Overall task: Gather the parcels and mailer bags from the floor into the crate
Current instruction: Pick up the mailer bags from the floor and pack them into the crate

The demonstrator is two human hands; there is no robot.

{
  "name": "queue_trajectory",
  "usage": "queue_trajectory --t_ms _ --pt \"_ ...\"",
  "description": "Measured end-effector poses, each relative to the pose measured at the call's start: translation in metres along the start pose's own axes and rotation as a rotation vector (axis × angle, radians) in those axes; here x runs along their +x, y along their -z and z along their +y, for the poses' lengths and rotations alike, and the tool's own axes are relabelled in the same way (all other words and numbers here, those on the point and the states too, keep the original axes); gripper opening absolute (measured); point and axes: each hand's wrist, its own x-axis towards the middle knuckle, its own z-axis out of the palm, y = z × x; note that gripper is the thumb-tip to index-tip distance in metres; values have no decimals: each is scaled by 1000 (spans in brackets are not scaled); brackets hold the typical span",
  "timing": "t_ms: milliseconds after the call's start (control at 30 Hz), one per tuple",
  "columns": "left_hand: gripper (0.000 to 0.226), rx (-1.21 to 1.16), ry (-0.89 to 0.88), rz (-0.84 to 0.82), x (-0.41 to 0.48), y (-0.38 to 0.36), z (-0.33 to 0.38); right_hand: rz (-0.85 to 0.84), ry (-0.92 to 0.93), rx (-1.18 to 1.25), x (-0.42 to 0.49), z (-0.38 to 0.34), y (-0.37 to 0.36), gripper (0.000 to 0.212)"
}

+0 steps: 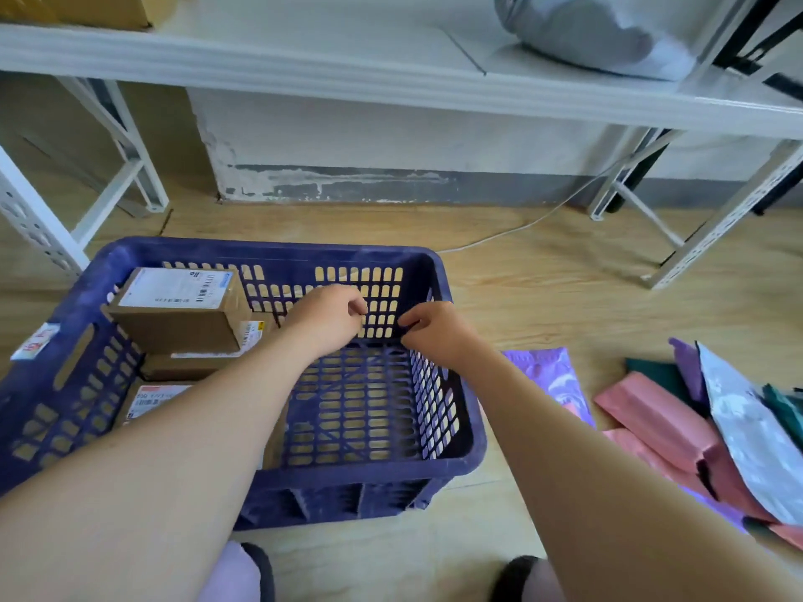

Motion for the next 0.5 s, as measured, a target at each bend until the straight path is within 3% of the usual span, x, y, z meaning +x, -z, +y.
queue_trajectory --t_ms 500 --pt "24 18 -318 -90 12 -62 151 252 -184 37 -46 113 123 30"
